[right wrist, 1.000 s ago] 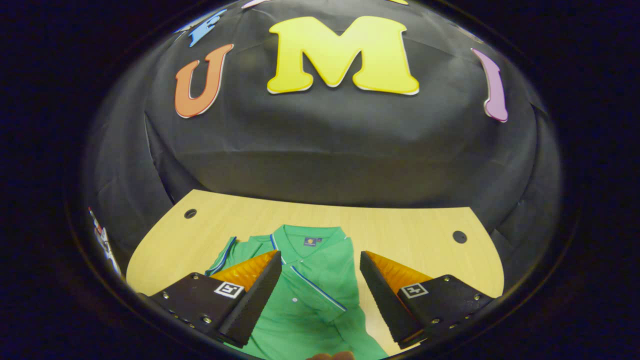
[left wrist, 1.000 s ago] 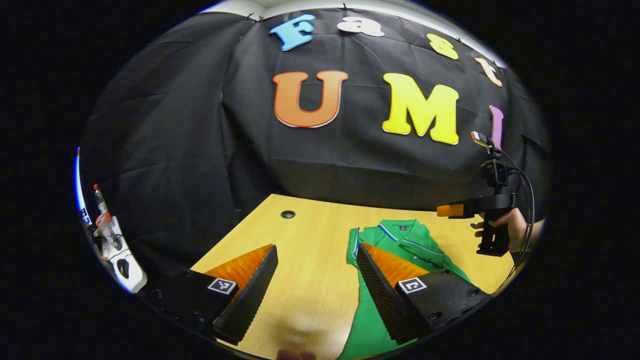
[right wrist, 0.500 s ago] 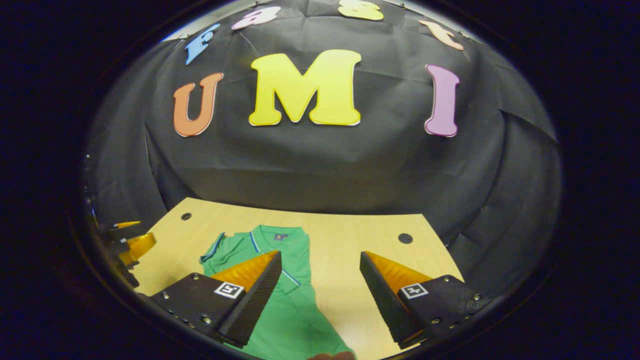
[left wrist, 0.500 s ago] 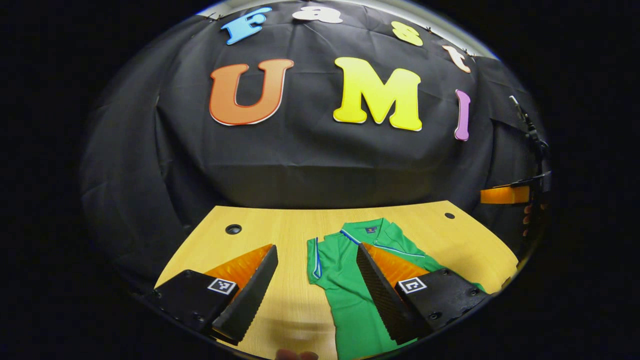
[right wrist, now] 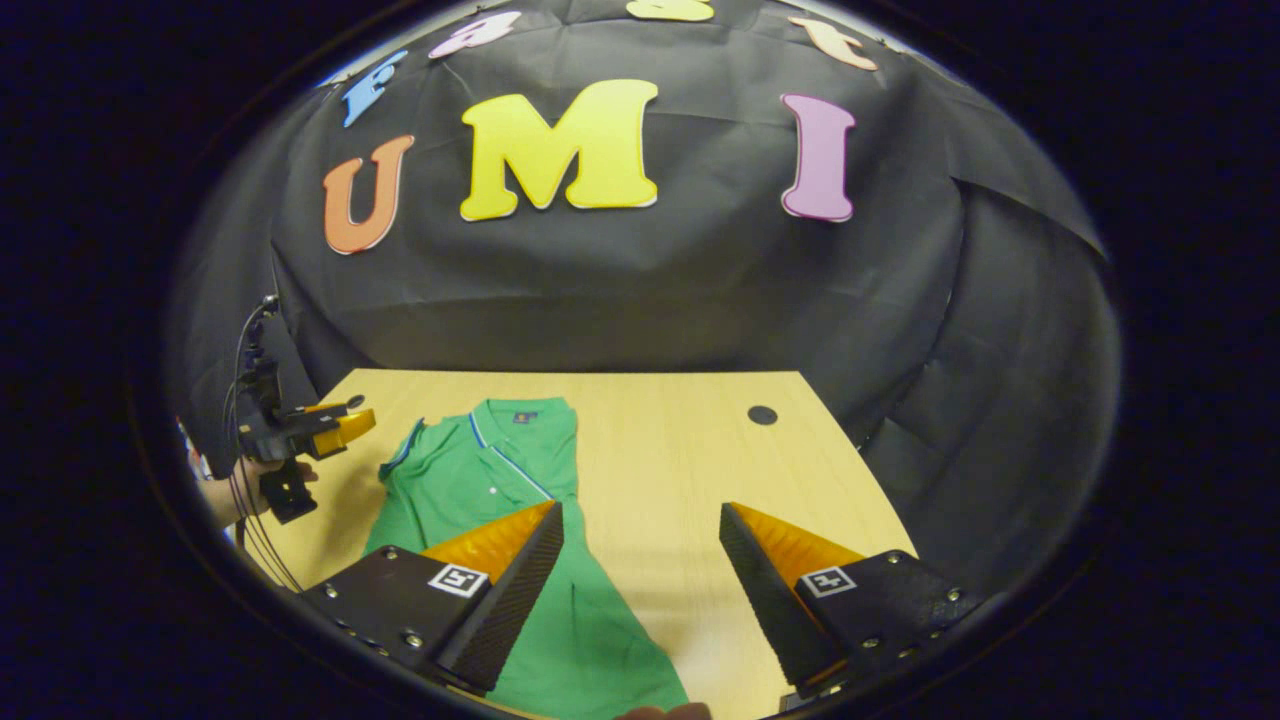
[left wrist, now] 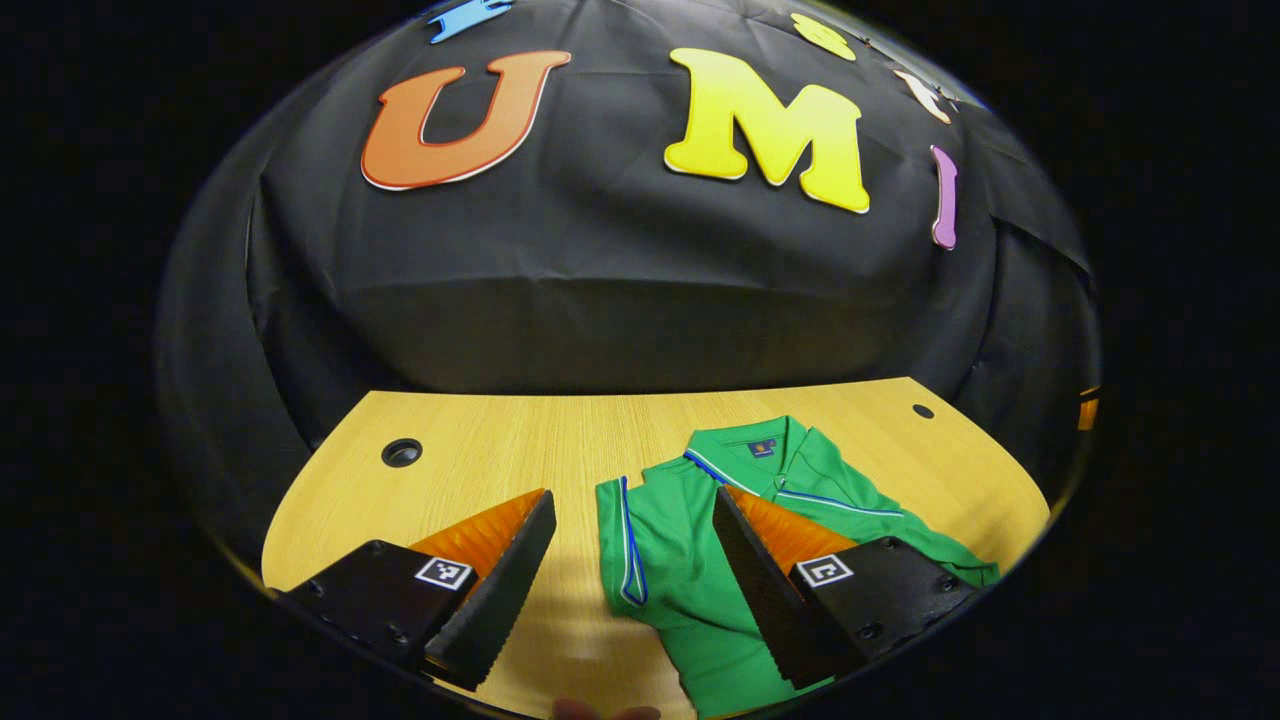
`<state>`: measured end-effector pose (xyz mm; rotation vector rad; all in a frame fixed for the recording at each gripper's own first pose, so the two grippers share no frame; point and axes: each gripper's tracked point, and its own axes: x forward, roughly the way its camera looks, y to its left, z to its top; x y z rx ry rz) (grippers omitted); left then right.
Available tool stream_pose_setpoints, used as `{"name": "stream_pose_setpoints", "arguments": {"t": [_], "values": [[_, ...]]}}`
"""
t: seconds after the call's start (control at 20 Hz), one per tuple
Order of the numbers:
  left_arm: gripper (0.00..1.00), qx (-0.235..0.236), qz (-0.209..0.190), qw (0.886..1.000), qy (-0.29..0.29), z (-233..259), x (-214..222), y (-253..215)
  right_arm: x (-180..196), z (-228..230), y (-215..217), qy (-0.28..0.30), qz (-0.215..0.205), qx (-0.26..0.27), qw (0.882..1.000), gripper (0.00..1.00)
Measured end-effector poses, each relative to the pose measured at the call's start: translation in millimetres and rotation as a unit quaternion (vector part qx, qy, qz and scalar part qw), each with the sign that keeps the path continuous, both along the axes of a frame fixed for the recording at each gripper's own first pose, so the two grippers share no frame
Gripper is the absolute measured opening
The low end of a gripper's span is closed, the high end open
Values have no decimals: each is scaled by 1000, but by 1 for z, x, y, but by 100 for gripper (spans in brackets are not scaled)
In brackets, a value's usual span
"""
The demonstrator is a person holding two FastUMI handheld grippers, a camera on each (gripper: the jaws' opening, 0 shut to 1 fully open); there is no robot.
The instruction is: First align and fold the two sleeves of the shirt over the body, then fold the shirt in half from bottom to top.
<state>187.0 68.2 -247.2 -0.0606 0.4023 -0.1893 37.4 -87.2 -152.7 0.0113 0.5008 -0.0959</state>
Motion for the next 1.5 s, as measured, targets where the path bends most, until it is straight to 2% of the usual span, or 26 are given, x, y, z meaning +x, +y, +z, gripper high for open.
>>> {"name": "stream_pose_setpoints", "arguments": {"t": [0.5,0.7,0.9,0.95,1.0,1.05,1.1,1.25,1.5], "values": [[100,22,37,998,47,-59,62,-1,-12,-36,-4,53,7,16,998,98],[100,29,35,997,61,-74,76,-4,-12,-42,-6,63,5,25,998,98],[98,58,27,995,74,-91,87,1,-12,-45,-10,68,-2,37,997,98],[67,68,38,993,93,-102,88,7,-11,-46,-10,69,-3,42,997,98],[36,94,67,988,104,-103,85,22,-12,-46,-9,69,-4,44,997,98],[5,75,71,991,86,-98,94,25,-12,-48,-9,68,-3,42,997,98],[5,33,53,994,89,-98,96,12,-13,-48,-10,67,-4,41,997,98],[4,-10,33,994,102,-99,85,2,-14,-55,-12,65,-13,52,996,98],[4,0,34,994,107,-96,82,8,-20,-65,-11,71,-21,66,995,98]]}}
